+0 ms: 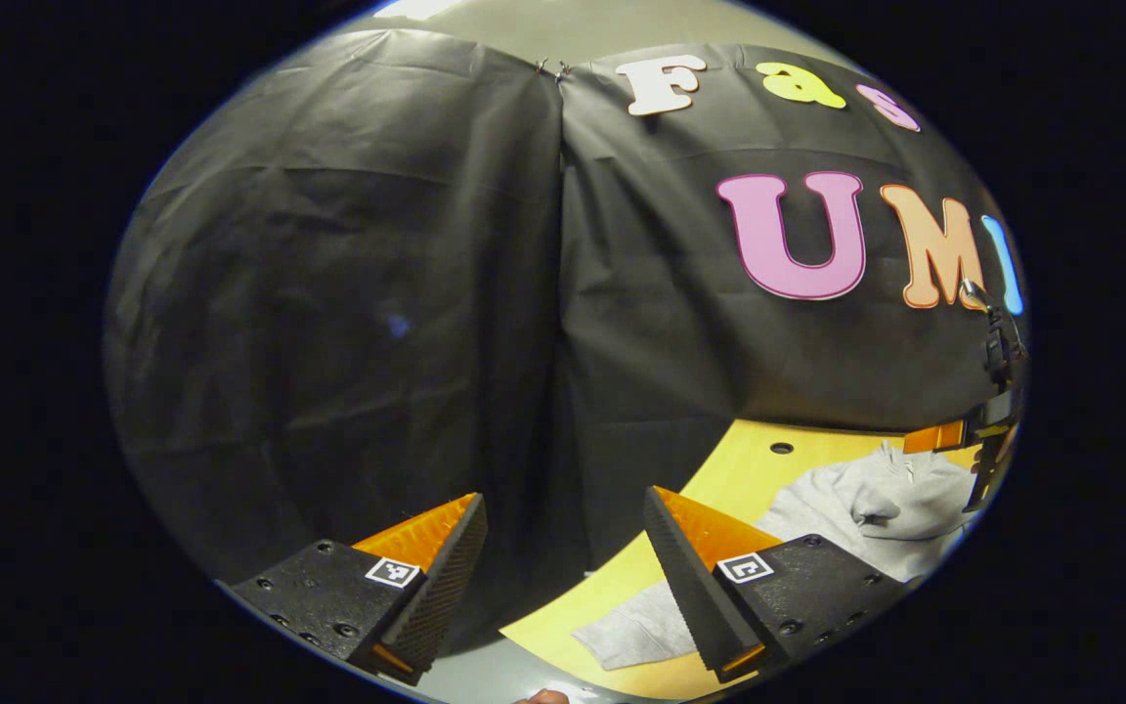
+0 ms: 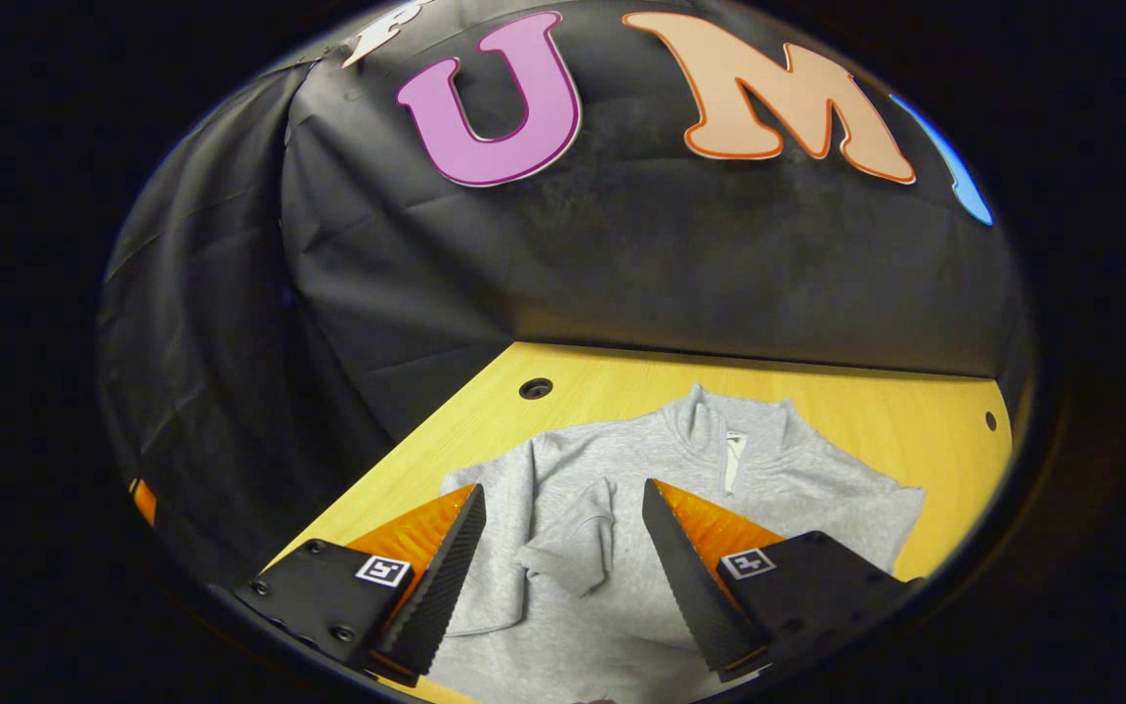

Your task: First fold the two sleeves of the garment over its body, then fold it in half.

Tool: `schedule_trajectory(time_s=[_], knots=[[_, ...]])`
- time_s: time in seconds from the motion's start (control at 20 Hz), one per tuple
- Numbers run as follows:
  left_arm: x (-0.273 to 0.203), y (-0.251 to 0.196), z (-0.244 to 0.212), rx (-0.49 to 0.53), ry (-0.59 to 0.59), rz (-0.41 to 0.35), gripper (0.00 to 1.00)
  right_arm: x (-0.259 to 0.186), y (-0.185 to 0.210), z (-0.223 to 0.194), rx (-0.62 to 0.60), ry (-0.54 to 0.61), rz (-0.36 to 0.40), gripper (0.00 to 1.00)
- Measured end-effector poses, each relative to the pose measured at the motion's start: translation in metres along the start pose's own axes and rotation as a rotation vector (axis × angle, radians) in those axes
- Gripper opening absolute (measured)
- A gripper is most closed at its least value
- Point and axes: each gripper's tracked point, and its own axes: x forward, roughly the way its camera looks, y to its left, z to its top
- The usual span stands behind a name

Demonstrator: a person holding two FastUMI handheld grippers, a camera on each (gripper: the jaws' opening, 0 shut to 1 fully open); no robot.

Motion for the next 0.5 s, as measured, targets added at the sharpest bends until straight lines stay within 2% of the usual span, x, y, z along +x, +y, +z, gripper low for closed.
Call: schedule_trajectory(time_s=[0.05, 0.15, 0.2, 0.25, 0.5], knots=[[0.004, -0.005, -0.013, -0.01, 0.03, -0.017, 0.98, -0.007, -0.008, 0.002, -0.008, -0.011, -0.014, 0.99], [0.01, -0.012, -0.037, -0.02, 0.088, -0.043, 0.94, -0.022, -0.025, 0.008, -0.023, -0.033, -0.044, 0.99], [0.012, -0.015, -0.047, -0.026, 0.111, -0.054, 0.99, -0.029, -0.034, 0.013, -0.025, -0.045, -0.06, 0.99], [0.013, -0.019, -0.058, -0.032, 0.145, -0.064, 0.94, -0.036, -0.042, 0.016, -0.023, -0.054, -0.075, 0.99], [0.015, -0.033, -0.12, -0.058, 0.295, -0.11, 0.95, -0.061, -0.079, 0.015, -0.015, -0.062, -0.141, 0.97]])
